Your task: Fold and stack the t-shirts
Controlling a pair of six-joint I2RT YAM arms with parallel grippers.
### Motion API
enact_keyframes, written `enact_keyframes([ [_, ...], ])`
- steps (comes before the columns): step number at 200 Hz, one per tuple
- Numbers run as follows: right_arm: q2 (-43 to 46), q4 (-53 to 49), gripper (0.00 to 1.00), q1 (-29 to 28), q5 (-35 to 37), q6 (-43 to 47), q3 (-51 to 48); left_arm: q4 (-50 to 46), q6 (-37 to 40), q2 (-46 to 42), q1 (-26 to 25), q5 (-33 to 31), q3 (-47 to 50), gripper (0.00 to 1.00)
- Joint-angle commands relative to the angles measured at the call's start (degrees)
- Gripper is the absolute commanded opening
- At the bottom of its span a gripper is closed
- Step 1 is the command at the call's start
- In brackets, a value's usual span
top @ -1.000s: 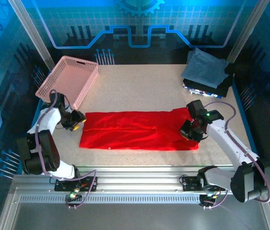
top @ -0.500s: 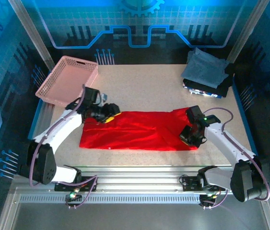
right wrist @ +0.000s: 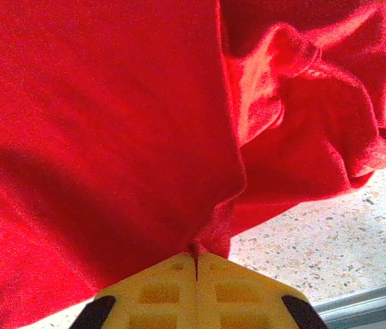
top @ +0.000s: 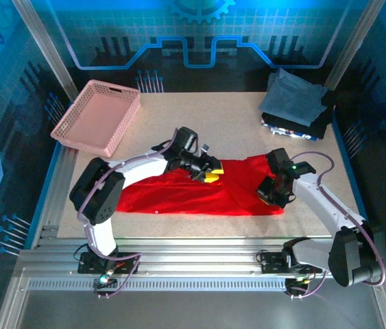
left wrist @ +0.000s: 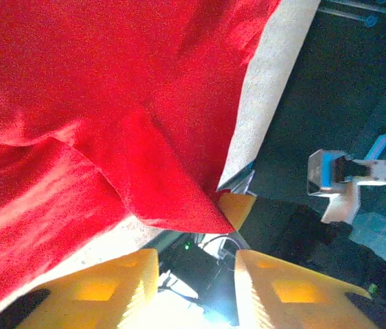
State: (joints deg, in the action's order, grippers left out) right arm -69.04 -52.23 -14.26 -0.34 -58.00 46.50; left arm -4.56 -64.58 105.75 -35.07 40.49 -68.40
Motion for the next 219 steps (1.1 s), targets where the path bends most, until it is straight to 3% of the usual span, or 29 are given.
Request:
enact_keyframes([
  [1,-0.5,-0.9,0.03,0.9,-0.4,1.0,2.0,-1.3,-5.4,1.5,-2.1,3.4,-1.2,0.31],
  [70,-0.3,-2.0,0.03,1.8,-1.1,2.8,1.5,-3.1,-8.1,5.4,-6.6,4.4,-0.1,0.26],
  [219,-0.3,-0.3,0.03,2.2,-2.8,3.1,-0.6,5.8,-15.7,12.0,-8.3,3.9,-1.8,0.26],
])
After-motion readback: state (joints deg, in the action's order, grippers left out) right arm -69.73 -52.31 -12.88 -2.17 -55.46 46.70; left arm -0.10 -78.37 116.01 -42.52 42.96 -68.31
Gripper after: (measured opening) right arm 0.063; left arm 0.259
